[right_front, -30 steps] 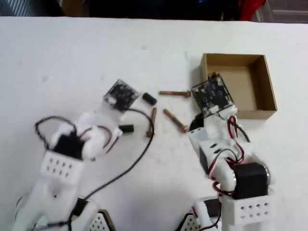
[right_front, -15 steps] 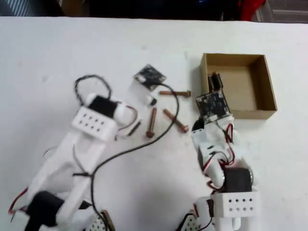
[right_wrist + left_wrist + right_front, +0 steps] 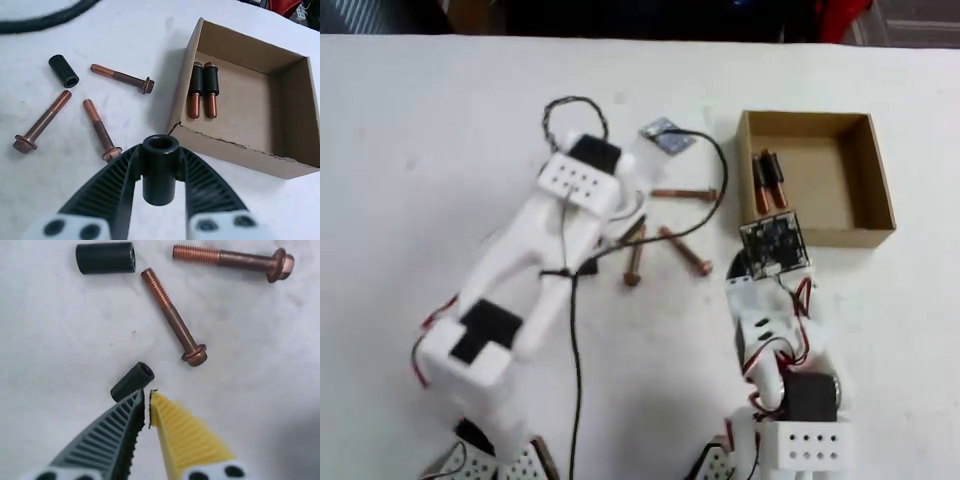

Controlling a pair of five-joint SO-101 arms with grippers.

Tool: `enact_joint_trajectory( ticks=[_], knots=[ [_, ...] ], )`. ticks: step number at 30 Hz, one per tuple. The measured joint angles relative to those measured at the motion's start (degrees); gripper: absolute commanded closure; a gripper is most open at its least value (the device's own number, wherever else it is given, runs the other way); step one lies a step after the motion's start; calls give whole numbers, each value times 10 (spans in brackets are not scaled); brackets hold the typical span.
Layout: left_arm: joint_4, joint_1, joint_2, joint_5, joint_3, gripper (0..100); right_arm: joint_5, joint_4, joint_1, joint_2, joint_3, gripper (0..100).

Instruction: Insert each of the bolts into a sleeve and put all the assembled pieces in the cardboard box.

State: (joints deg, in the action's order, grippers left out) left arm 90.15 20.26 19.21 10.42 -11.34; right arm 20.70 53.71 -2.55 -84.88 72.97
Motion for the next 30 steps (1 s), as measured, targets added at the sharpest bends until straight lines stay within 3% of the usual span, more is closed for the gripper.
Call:
enact_joint_trajectory(
  ticks=[6, 12, 21, 30],
  knots=[
    [24, 4, 94, -28, -113, 910, -25, -11, -3, -7, 13, 982],
    [35, 16, 159, -37, -179, 907, -36, -11, -65, -11, 31, 982],
    [41, 16, 251, -40, -265, 906, -74, -5, -66, -13, 31, 982],
    [42, 16, 309, -105, -326, 885, -77, 51, -66, -76, 31, 982]
  ],
)
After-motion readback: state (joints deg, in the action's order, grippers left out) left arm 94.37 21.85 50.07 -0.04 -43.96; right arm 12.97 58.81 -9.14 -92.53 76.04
